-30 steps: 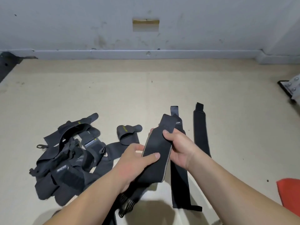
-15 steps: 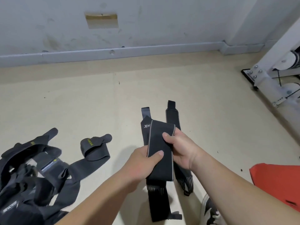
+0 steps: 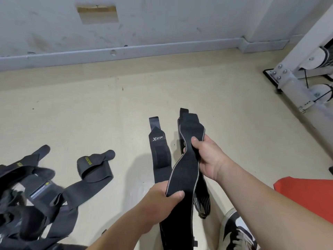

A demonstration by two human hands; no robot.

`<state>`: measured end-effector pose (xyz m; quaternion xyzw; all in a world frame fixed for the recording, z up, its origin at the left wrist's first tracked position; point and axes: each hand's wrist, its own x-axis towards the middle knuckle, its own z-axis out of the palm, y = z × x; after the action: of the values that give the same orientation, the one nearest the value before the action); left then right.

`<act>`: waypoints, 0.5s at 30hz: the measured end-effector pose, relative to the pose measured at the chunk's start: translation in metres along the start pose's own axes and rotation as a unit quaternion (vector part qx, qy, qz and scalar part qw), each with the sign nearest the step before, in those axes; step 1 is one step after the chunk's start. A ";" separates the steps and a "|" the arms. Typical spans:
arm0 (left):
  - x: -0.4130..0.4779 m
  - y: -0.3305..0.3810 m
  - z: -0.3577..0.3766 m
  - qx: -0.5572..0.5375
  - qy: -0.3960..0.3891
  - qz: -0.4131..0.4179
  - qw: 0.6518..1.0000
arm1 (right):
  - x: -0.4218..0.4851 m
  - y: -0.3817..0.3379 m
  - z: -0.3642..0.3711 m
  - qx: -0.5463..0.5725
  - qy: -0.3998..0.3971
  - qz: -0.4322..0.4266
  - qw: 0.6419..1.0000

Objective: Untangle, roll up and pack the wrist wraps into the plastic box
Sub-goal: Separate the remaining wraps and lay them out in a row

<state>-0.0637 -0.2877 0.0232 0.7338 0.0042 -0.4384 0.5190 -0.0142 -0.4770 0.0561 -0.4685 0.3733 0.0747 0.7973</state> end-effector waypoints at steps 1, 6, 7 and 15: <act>-0.002 0.000 0.000 0.004 -0.004 -0.004 1.000 | -0.002 0.001 0.002 -0.010 0.010 -0.001 1.000; -0.017 -0.005 0.004 0.014 -0.123 -0.044 0.991 | -0.006 0.009 -0.001 -0.065 0.049 -0.013 0.997; -0.019 -0.007 0.004 0.048 -0.141 -0.051 0.987 | -0.007 0.009 -0.002 -0.072 0.059 -0.012 0.996; -0.018 -0.029 0.000 0.065 -0.078 -0.059 0.993 | -0.006 -0.018 0.000 -0.050 0.115 0.004 0.992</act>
<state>-0.0882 -0.2658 0.0132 0.7284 -0.0216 -0.5232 0.4419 -0.0097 -0.4858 0.0722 -0.5120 0.4604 0.0422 0.7239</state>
